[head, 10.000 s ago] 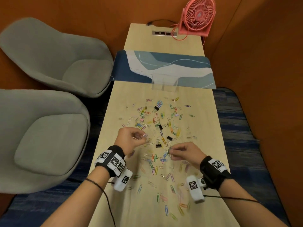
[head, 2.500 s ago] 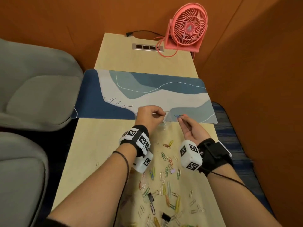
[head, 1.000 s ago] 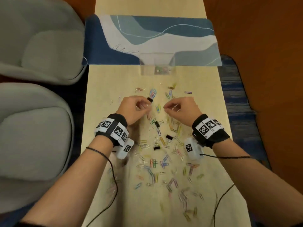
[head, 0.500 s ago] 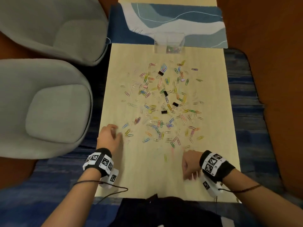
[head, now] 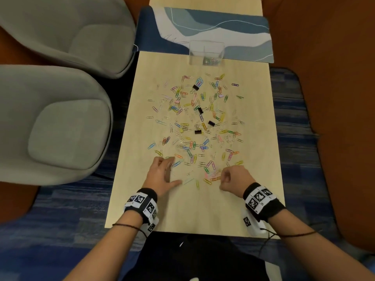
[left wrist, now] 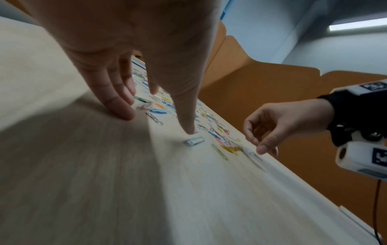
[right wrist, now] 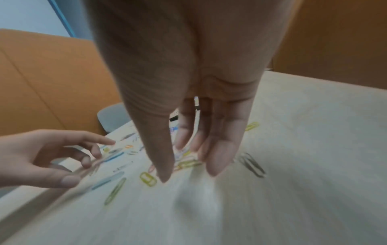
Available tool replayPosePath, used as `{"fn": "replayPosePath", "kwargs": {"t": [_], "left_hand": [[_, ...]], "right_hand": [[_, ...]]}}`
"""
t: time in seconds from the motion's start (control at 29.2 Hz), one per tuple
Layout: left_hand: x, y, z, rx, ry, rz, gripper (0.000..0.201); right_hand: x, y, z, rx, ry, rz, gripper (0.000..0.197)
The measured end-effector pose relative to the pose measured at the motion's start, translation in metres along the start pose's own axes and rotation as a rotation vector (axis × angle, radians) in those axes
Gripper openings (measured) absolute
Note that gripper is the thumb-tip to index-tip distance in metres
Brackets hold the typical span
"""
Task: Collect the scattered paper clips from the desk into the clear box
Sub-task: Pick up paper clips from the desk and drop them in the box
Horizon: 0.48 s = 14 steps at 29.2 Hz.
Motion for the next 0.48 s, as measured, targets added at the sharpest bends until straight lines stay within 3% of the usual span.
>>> {"fn": "replayPosePath", "kwargs": {"t": [0.1,0.24,0.34,0.48], "left_hand": [[0.002,0.007,0.006,-0.076,-0.008,-0.013,0.116],[0.001,0.024,0.019,-0.134,0.069,-0.029,0.106],[0.0,0.032,0.027,-0.163,0.126,-0.023,0.078],[-0.006,0.034,0.032,-0.151,0.172,0.005,0.046]], "right_hand": [[0.01,0.009,0.009,0.037,0.037,0.072,0.059],[0.015,0.028,-0.004,-0.013,-0.039,0.14,0.089],[0.012,0.039,-0.015,0.06,-0.118,0.193,0.084],[0.009,0.049,-0.025,0.106,-0.167,0.285,0.046]]}}
Point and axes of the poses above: each hand's wrist, its own x-axis away from the middle knuckle, its own y-axis out of the palm, z = x × y, the point moved 2 cm from there along -x, towards the middle knuckle, and after that the axes turned 15 degrees about z, right-handed, at the moved point
